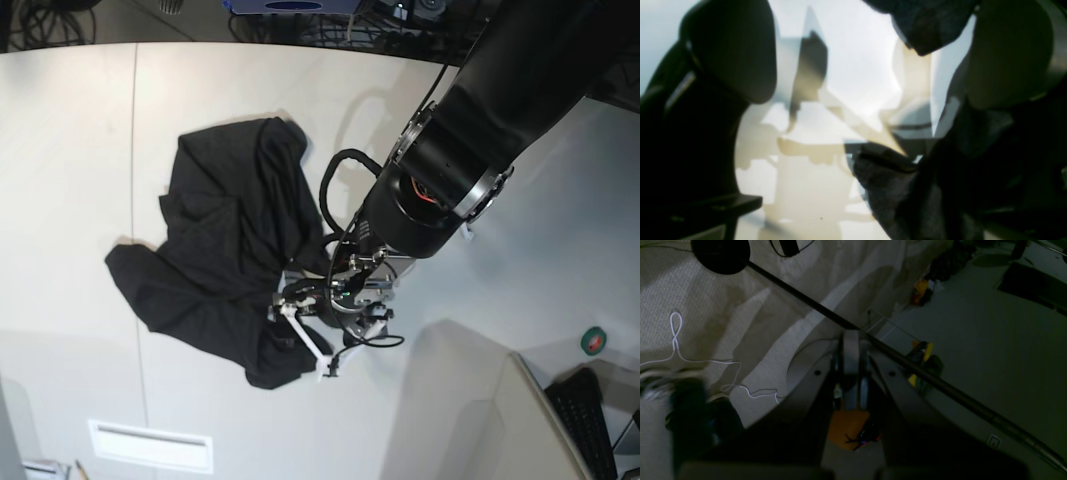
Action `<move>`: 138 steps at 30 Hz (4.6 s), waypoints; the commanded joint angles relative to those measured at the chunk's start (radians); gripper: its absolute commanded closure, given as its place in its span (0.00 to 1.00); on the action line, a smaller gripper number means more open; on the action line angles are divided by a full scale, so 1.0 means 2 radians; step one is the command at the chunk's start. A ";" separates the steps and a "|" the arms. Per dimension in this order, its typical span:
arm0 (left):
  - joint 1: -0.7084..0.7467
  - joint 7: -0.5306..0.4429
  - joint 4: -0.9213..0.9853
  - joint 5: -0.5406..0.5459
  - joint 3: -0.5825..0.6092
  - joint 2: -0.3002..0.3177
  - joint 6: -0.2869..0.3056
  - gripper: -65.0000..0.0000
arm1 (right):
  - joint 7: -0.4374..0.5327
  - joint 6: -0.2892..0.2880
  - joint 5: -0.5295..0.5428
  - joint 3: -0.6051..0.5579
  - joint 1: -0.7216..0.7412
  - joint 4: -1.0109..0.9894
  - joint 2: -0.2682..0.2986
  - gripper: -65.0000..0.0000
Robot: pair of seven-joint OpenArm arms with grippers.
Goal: Layout the t-shirt on the table in an organized manner, then fold the t-shirt properly
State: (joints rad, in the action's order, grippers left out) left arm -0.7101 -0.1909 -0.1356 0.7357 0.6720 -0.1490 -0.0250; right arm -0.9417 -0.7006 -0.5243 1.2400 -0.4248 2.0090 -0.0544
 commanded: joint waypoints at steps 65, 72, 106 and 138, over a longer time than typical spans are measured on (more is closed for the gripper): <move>-0.027 -0.041 0.006 -0.003 -0.020 -0.003 -0.004 0.17 | -0.001 0.001 -0.005 0.023 -0.016 0.009 0.006 1.00; -0.031 -0.041 -0.051 -0.005 0.057 -0.003 -0.023 0.17 | -0.001 0.001 -0.006 0.023 -0.015 0.009 0.006 1.00; 0.002 0.113 -0.351 -0.005 0.101 0.055 -0.149 0.23 | -0.001 0.001 -0.006 0.022 -0.005 0.009 0.006 1.00; 0.037 0.239 -0.549 -0.067 0.097 0.119 -0.211 0.36 | -0.001 0.001 -0.007 0.021 0.019 0.009 0.006 1.00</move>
State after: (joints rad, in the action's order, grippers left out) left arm -0.6079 0.3122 -1.2133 0.6136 0.8738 0.0921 -0.4427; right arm -0.9443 -0.7010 -0.5243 1.2762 -0.3801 2.0090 -0.0551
